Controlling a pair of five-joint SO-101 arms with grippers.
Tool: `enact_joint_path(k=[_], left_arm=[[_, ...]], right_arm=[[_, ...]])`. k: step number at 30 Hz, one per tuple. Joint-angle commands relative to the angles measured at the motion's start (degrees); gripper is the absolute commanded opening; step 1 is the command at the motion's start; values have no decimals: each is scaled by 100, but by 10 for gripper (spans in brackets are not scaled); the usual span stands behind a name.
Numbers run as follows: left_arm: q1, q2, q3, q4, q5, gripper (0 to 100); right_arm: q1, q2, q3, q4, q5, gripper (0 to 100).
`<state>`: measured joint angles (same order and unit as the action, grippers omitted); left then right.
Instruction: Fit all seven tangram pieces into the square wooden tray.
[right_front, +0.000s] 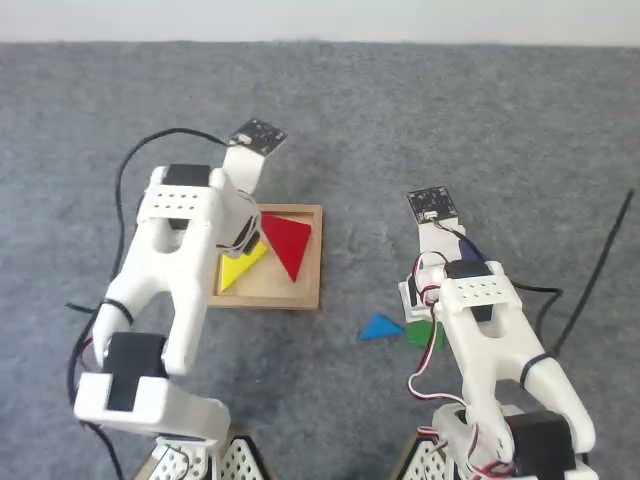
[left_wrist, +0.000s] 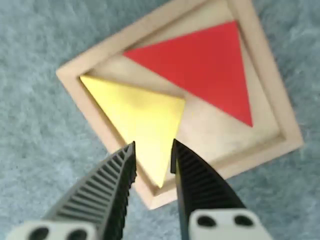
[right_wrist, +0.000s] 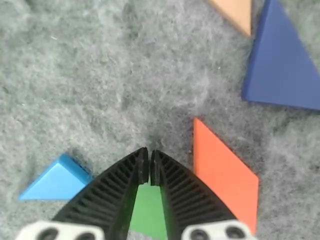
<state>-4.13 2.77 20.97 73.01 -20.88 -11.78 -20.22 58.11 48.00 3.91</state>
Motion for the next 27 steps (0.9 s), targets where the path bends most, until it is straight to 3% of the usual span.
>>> enact_joint_path(k=[1, 8, 12, 15, 22, 27], left_arm=[[-325, -396, -57, -35, -70, 108], [-1292, -1916, 655, -88, -44, 107], [-1987, -2708, 1604, -677, -9, 111], [-2708, -2593, 1965, -1116, 264, 113], [-3807, -1846, 2000, -1820, 844, 183], [-4167, -1600, 1851, -2215, 826, 201]], right_arm=[[48, 22, -316, 48, -18, 20], [40, 22, -352, 57, 0, 20], [-163, 127, -958, 409, 220, 20], [-664, 655, -1916, 1042, 229, 20], [-2264, 2448, -4404, 1341, 229, 35], [-3020, 3846, -6119, 2018, 220, 214]])
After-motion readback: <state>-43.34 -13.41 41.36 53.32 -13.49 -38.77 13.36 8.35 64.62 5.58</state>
